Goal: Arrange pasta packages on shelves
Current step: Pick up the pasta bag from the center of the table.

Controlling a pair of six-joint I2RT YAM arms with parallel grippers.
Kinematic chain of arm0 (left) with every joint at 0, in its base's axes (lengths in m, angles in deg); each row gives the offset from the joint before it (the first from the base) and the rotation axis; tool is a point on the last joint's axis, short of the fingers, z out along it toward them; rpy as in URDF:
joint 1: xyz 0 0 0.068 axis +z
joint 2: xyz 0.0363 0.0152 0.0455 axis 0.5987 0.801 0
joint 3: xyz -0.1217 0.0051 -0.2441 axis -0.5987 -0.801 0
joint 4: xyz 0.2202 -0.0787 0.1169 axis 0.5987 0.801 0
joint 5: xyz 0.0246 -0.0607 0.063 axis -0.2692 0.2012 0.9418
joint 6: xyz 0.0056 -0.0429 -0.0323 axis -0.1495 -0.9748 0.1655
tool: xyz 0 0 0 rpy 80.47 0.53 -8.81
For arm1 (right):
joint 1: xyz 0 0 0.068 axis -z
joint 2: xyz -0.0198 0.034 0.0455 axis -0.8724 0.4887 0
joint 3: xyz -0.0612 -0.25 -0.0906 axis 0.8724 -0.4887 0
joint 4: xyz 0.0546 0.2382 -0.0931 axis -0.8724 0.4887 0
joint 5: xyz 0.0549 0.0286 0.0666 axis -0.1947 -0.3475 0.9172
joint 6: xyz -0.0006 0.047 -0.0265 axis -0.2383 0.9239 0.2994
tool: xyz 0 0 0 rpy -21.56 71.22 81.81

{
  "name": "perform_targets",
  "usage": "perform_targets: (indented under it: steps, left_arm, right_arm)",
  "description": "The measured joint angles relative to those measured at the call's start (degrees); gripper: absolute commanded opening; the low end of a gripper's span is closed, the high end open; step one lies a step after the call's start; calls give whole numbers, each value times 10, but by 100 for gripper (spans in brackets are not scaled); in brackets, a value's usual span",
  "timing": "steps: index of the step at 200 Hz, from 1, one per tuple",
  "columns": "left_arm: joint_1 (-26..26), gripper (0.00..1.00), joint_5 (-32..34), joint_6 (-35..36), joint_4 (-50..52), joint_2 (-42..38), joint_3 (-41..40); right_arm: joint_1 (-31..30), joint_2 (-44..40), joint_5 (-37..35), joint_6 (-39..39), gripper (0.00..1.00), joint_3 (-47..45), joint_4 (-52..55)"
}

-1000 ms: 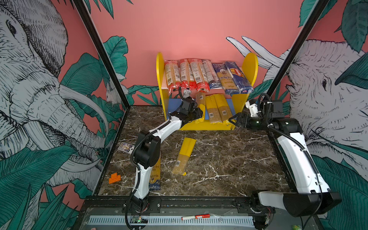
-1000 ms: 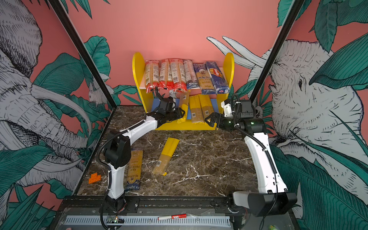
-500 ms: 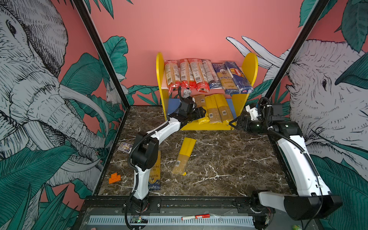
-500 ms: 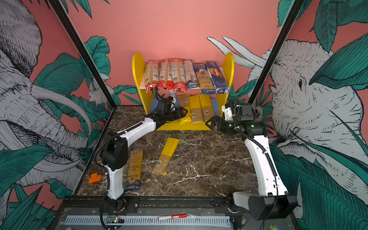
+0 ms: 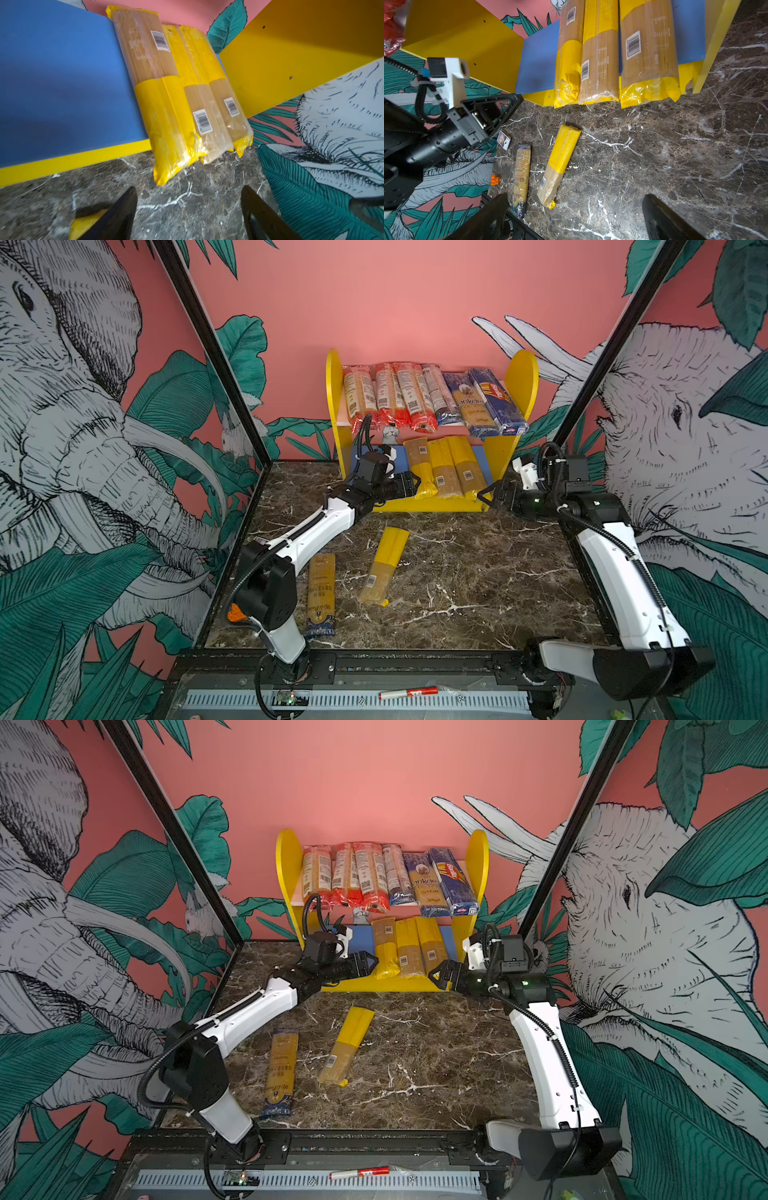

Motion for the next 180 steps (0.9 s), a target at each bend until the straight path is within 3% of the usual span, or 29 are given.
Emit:
perform_targets:
  steps: [63, 111, 150, 180]
  left_arm:
    - [0, 86, 9, 77, 134, -154, -117]
    - [6, 87, 0, 111, 190, -189, -143]
    - [7, 87, 31, 83, 210, -250, -209]
    - [-9, 88, 69, 54, 232, -276, -215]
  right_arm:
    - [-65, 23, -62, 19, 99, -18, 0]
    - [-108, 31, -116, 39, 99, 4, 7]
    - [-113, 47, -104, 24, 99, 4, -10]
    - [-113, 74, -75, 14, 99, 0, -32]
